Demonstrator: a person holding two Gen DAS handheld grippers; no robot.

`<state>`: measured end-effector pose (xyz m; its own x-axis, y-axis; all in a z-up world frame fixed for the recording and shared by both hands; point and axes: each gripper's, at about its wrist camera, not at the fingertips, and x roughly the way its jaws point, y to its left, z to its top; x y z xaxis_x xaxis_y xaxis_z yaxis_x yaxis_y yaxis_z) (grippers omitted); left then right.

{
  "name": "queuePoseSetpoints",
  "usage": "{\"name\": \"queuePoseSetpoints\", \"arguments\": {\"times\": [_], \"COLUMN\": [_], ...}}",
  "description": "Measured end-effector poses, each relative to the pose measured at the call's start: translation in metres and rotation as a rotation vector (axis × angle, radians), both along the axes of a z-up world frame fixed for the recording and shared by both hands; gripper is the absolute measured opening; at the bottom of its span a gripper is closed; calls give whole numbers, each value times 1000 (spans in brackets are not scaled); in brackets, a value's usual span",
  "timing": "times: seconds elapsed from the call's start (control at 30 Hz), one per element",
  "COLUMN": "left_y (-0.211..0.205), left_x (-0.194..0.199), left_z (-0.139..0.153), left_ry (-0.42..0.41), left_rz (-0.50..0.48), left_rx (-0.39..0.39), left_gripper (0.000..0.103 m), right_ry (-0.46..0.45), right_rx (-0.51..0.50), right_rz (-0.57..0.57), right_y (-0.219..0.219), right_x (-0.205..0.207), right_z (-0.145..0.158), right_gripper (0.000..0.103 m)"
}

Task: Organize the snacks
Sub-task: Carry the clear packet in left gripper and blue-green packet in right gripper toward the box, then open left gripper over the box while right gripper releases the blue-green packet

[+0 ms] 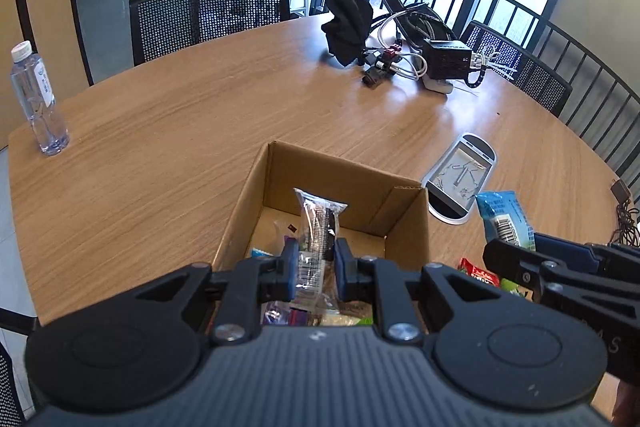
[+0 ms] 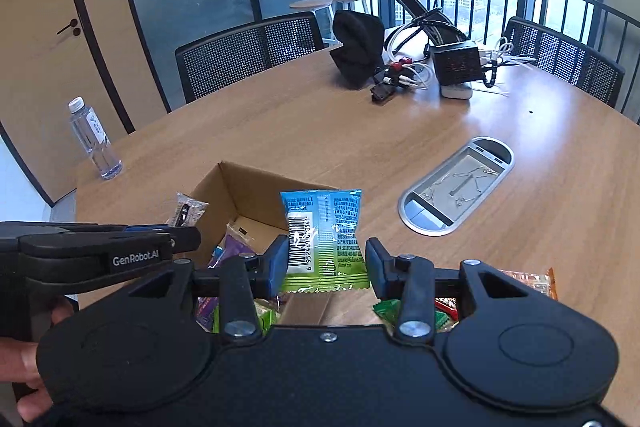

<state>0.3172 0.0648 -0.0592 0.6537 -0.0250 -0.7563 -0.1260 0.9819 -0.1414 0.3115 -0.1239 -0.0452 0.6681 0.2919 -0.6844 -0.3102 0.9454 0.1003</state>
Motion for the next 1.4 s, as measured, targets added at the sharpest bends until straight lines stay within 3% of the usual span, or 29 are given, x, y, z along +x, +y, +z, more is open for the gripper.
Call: {"name": "queuePoseSetpoints", "arguments": {"times": [0.5, 0.83, 1.2, 1.27, 1.3, 1.4], "left_y": [10, 26, 41, 43, 43, 43], "left_x": [50, 41, 21, 18, 17, 13], "left_z": [-21, -13, -6, -5, -5, -3], "left_ry": [10, -16, -5, 1, 2, 15], "left_rz": [26, 96, 148, 155, 157, 174], "left_rx": [-34, -38, -31, -28, -28, -18], "left_gripper": [18, 23, 48, 57, 59, 72], "right_ry": [32, 56, 69, 78, 75, 63], "right_rx": [0, 7, 17, 23, 16, 16], "right_rz": [25, 56, 88, 102, 96, 79], "right_y": [18, 30, 44, 45, 45, 40], "right_x": [35, 45, 54, 55, 54, 48], "right_z": [-16, -31, -34, -33, -33, -30], "right_gripper": [41, 41, 43, 54, 65, 70]}}
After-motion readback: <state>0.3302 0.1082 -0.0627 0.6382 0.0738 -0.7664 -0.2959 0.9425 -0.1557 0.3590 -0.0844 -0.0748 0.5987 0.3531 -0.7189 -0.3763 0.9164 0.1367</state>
